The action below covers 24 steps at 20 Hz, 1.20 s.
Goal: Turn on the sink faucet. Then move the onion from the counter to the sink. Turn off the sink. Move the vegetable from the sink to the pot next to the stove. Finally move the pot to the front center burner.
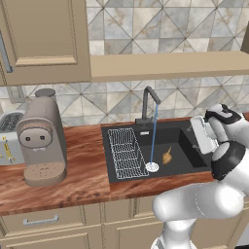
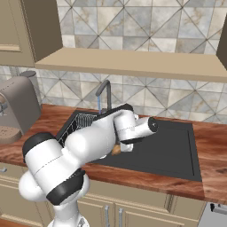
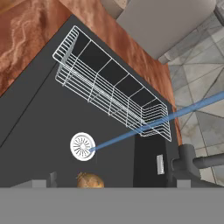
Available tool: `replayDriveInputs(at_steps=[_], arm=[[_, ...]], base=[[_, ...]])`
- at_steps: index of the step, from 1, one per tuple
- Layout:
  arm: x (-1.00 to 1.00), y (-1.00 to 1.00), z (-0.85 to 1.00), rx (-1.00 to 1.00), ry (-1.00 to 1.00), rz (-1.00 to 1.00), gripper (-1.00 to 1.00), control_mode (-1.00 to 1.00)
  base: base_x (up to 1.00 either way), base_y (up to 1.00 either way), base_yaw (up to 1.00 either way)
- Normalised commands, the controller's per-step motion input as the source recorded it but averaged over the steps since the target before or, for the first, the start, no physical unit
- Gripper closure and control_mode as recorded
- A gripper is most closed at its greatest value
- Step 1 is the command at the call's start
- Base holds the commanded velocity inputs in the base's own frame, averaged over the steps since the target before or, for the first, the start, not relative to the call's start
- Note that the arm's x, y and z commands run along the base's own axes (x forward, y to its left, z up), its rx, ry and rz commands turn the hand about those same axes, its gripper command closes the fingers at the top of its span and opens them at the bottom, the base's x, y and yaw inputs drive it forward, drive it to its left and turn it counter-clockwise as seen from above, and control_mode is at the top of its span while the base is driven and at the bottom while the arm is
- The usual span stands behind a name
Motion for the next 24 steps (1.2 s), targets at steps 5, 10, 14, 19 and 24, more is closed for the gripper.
replayDriveInputs(at_steps=[5,10,14,19,24], arm=[[0.43,-0.08,0.00,0.25,0.04,-0.02,-1.00,-1.00],[0.41,0.01,0.00,0.13,0.01,-0.09,-1.00,-1.00],[0.42,0.08,0.00,0.06,0.00,-0.11,-1.00,-1.00],[0.46,0.13,-0.03,0.05,0.00,-0.10,-1.00,-1.00],[0.38,0.23,-0.07,0.01,0.00,-0.10,-1.00,-1.00]], base=[[0.00,0.00,0.00],[0.00,0.00,0.00],[0.00,0.00,0.00],[0.00,0.00,0.00],[0.00,0.00,0.00]])
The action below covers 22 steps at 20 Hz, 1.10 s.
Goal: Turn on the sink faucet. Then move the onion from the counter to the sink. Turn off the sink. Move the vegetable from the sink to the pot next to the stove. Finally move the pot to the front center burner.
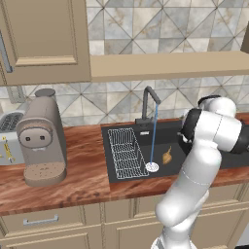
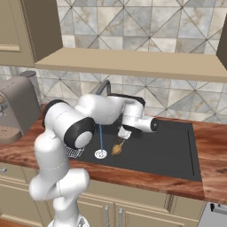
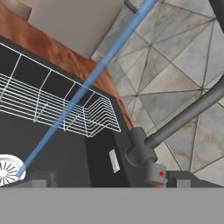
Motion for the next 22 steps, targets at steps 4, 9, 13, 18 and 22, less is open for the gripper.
replayDriveInputs(at_steps=[4,9,13,18,22], arm=[[0.34,0.28,-0.02,0.00,0.02,-0.09,-1.00,-1.00],[0.36,0.15,0.00,0.01,0.01,-0.04,-1.00,-1.00],[0.37,0.17,0.00,0.00,0.02,-0.01,-1.00,-1.00],[0.31,0.09,-0.01,0.02,0.08,0.00,-1.00,-1.00],[0.29,0.00,-0.03,0.02,0.15,0.00,-1.00,-1.00]], base=[[0.00,0.00,0.00],[0.00,0.00,0.00],[0.00,0.00,0.00],[0.00,0.00,0.00],[0.00,0.00,0.00]])
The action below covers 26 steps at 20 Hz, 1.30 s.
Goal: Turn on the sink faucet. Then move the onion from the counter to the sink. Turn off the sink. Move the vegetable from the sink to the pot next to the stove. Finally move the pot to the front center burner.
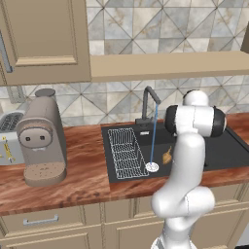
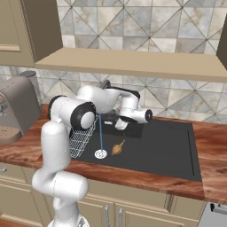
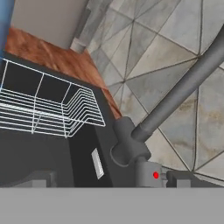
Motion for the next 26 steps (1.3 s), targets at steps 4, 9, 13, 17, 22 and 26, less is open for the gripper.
replayDriveInputs(at_steps=[4,9,13,17,22,26], arm=[[0.27,0.00,-0.02,0.08,0.09,0.00,-1.00,-1.00],[0.25,0.00,-0.07,0.08,0.05,0.00,-1.00,-1.00],[0.19,0.00,-0.18,0.08,0.01,0.00,-1.00,-1.00],[0.20,0.00,-0.17,0.07,0.00,0.00,-1.00,-1.00],[0.24,0.00,-0.07,0.06,0.00,0.00,-1.00,-1.00],[0.27,0.00,-0.01,0.04,0.02,0.00,-1.00,-1.00]], base=[[0.00,0.00,0.00],[0.00,0.00,0.00],[0.00,0.00,0.00],[0.00,0.00,0.00],[0.00,0.00,0.00],[0.00,0.00,0.00]])
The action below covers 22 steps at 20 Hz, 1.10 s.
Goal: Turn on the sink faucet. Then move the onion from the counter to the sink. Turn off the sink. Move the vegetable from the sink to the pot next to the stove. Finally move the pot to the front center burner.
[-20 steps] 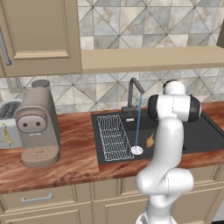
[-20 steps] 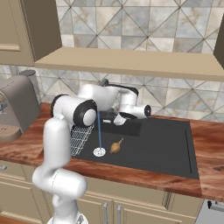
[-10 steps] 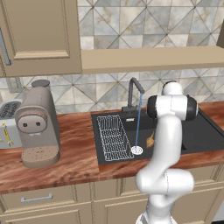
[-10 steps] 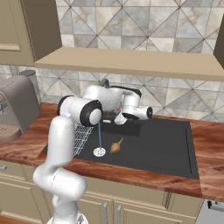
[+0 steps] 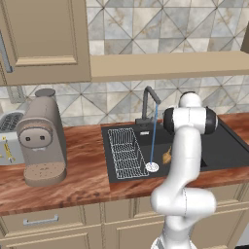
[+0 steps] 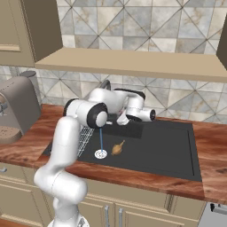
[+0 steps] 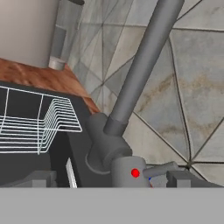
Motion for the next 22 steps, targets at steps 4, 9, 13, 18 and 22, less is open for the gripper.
replayDriveInputs(at_steps=[4,9,13,18,22], arm=[[0.26,0.00,-0.06,0.02,0.03,0.00,-1.00,-1.00],[0.25,0.00,-0.07,0.03,0.03,0.00,-1.00,-1.00],[0.24,0.00,-0.07,0.03,0.03,0.00,-1.00,-1.00],[0.26,0.00,-0.09,0.03,0.03,0.00,-1.00,-1.00],[0.21,0.00,-0.07,0.03,0.02,0.00,-1.00,-1.00]], base=[[0.00,0.00,0.00],[0.00,0.00,0.00],[0.00,0.00,0.00],[0.00,0.00,0.00],[0.00,0.00,0.00]])
